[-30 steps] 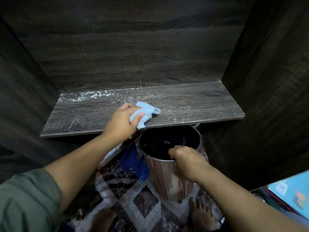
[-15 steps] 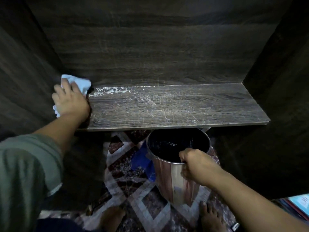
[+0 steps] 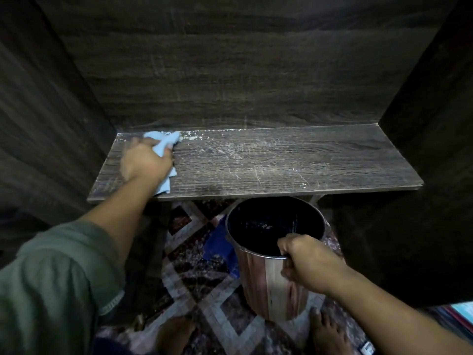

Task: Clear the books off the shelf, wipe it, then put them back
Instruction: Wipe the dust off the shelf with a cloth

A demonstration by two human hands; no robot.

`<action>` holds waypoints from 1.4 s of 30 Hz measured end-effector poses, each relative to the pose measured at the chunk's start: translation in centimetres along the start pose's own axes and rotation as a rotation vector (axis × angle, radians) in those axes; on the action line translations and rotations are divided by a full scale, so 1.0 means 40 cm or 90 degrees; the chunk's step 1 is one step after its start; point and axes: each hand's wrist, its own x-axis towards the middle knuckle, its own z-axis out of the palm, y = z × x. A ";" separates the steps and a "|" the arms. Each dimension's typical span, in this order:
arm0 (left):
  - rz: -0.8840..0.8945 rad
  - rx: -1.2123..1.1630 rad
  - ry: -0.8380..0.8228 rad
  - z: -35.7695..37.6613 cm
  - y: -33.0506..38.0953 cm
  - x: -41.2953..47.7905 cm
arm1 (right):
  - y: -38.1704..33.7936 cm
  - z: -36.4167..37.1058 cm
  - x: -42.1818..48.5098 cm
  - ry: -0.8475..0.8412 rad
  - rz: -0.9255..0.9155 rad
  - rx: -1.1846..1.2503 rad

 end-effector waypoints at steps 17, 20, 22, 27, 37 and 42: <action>0.017 -0.007 0.066 0.039 -0.020 0.016 | 0.027 -0.001 -0.003 0.008 -0.005 0.008; 0.127 -0.046 -0.017 0.060 0.029 -0.002 | 0.032 0.004 -0.007 0.002 0.001 0.005; 0.179 -0.074 -0.054 0.069 0.100 -0.036 | 0.037 0.007 -0.008 0.000 0.009 0.003; 0.326 -0.202 -0.137 0.103 0.226 -0.122 | 0.046 0.006 -0.011 0.012 0.021 0.006; 0.398 -0.176 -0.136 0.135 0.273 -0.027 | 0.076 -0.004 -0.032 0.036 0.003 0.007; 0.417 -0.141 -0.200 0.144 0.307 -0.058 | 0.097 0.006 -0.031 0.036 0.009 0.012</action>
